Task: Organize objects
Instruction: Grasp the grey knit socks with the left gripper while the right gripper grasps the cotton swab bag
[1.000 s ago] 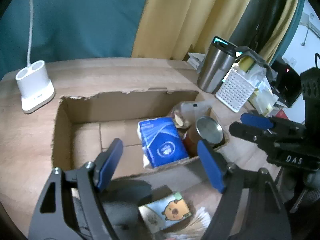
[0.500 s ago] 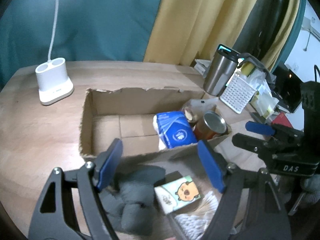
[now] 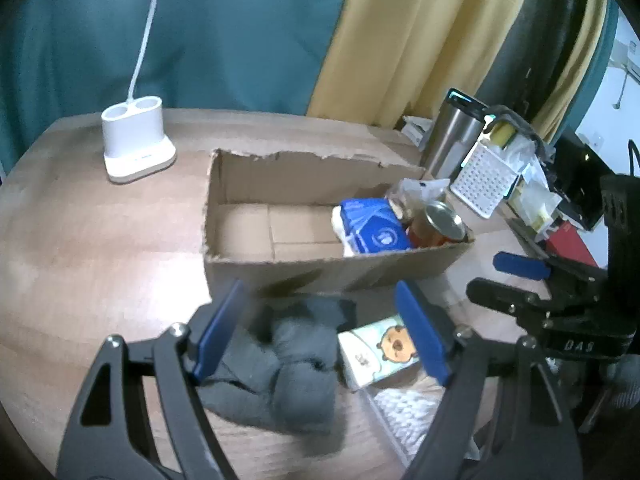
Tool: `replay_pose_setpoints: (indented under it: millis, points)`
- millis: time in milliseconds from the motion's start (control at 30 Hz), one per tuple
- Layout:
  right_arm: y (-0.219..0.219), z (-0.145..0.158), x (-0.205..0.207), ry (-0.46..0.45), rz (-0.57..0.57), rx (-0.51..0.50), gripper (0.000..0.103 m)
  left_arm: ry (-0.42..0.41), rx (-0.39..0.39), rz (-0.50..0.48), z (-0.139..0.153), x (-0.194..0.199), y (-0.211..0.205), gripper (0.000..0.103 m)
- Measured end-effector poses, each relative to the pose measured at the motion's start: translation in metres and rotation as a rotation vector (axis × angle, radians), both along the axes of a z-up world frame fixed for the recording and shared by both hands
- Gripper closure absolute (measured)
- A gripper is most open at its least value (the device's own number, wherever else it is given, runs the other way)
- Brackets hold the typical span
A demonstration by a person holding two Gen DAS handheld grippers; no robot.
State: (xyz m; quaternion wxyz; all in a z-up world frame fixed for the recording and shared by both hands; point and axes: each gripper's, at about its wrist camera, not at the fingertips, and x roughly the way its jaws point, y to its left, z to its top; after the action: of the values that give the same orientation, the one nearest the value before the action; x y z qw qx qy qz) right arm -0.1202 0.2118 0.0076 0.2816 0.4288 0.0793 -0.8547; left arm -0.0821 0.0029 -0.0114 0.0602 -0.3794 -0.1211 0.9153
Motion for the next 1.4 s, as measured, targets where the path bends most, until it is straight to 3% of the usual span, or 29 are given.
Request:
replay_pose_setpoints:
  millis: [333,433,633,1400]
  points:
    - [-0.005,-0.010,0.021,-0.006,0.011,0.009,0.030,0.003,-0.006,-0.002,-0.002,0.020,-0.002,0.024]
    - [-0.005,-0.013,0.027,-0.009,0.012,0.002,0.023,-0.005,-0.006,-0.006,-0.005,0.028,-0.001,0.024]
    - [-0.009,-0.023,0.041,-0.028,0.021,-0.001,0.022,-0.024,-0.005,-0.004,-0.011,0.037,-0.004,0.024]
    - [-0.033,-0.056,0.067,-0.114,0.088,0.031,0.017,-0.066,-0.009,0.029,-0.030,0.055,-0.013,0.015]
